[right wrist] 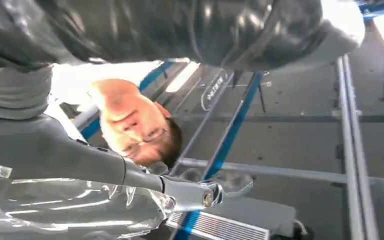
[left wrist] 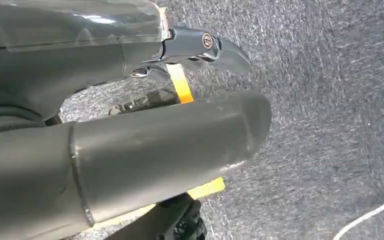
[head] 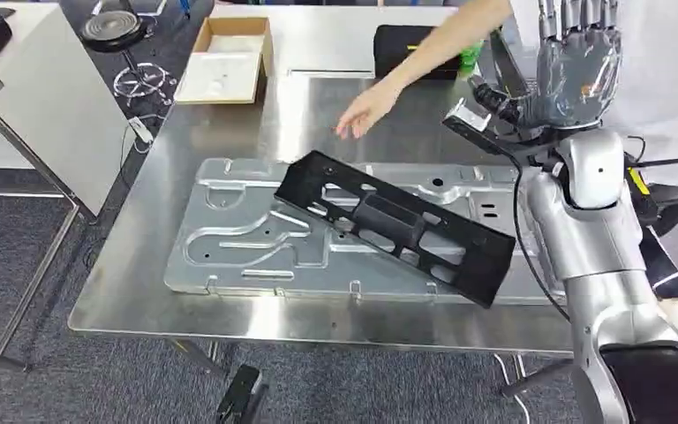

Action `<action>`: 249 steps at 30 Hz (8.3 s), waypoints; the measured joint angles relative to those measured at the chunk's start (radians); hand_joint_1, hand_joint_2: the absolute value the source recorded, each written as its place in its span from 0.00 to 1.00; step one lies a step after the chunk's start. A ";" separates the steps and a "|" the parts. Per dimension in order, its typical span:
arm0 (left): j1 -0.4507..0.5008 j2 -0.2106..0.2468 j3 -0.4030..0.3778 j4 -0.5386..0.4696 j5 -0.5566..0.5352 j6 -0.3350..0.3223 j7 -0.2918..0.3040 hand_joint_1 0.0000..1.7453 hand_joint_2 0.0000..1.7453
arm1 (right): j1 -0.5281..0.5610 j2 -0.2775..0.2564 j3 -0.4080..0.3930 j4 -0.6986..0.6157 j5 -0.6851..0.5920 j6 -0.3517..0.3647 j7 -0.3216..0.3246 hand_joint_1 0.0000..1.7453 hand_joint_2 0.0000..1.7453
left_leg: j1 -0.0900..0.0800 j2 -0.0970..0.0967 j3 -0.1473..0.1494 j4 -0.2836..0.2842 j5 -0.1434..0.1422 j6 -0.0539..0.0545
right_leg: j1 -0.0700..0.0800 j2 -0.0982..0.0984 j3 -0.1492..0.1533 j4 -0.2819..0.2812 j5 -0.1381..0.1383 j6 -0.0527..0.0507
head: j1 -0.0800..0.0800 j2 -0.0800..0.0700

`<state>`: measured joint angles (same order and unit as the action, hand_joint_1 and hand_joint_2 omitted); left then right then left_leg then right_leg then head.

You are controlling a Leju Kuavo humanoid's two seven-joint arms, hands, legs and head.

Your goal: Take the parts from the cabinet and place them on the table.

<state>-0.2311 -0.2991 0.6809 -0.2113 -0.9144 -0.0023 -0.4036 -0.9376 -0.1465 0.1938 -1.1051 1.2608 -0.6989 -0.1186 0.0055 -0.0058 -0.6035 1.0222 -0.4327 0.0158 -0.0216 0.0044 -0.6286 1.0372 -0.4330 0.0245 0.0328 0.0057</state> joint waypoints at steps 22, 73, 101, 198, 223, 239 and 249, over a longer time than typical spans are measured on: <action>0.000 0.000 0.002 0.000 0.021 -0.016 0.066 0.00 0.00 | 0.007 0.003 0.001 -0.009 -0.010 0.000 0.008 0.00 0.00 | 0.001 0.005 0.004 -0.019 0.015 0.033 | 0.005 -0.002 -0.118 0.256 -0.135 0.010 | 0.000 0.000; 0.003 0.013 0.010 0.000 0.032 0.018 0.035 0.00 0.00 | -0.041 0.000 0.132 -0.080 0.037 0.112 0.022 0.00 1.00 | 0.004 0.044 -0.035 0.044 0.019 -0.010 | -0.002 -0.081 0.026 -0.005 -0.016 -0.026 | -0.006 0.000; 0.015 0.021 0.011 0.000 0.025 0.020 0.041 0.00 0.00 | -0.056 -0.003 0.166 -0.051 0.047 0.107 0.036 0.00 1.00 | 0.013 0.002 -0.166 0.250 -0.052 -0.030 | -0.008 -0.061 0.044 -0.027 -0.015 -0.028 | -0.012 0.000; 0.058 0.117 0.074 0.000 0.086 0.049 0.003 0.00 0.00 | -0.141 0.158 0.274 0.074 0.044 0.022 -0.016 0.00 1.00 | 0.005 0.060 -0.046 0.006 0.030 -0.008 | 0.026 -0.122 0.057 -0.020 -0.038 -0.020 | -0.026 0.000; 0.053 0.121 0.084 0.000 0.122 0.011 -0.006 0.00 0.00 | -0.021 0.158 0.284 0.082 0.085 0.000 -0.001 0.00 1.00 | 0.016 0.001 -0.173 0.253 -0.056 -0.030 | 0.013 -0.062 0.057 -0.043 -0.018 -0.045 | -0.027 0.000; 0.036 0.140 0.089 -0.002 0.126 0.037 -0.002 0.00 0.00 | 0.051 0.168 0.151 0.053 0.093 0.000 -0.075 0.00 1.00 | 0.007 -0.044 -0.039 0.001 0.029 0.027 | 0.008 -0.005 -0.097 0.302 -0.187 -0.001 | -0.024 0.000; 0.031 0.146 0.090 -0.002 0.136 0.040 -0.002 0.00 0.00 | 0.070 0.203 0.105 0.047 0.114 0.000 -0.109 0.00 1.00 | 0.017 -0.132 -0.058 0.001 0.038 -0.011 | 0.002 0.038 0.038 -0.029 -0.015 -0.034 | -0.025 0.000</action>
<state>-0.2001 -0.1533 0.7710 -0.2129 -0.7786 0.0374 -0.4055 -0.8677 0.0569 0.2983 -1.0582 1.3752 -0.6992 -0.2274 0.0229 -0.1374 -0.6613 1.0227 -0.3945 0.0047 -0.0199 0.0422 -0.5906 1.0085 -0.4477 -0.0098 0.0080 0.0057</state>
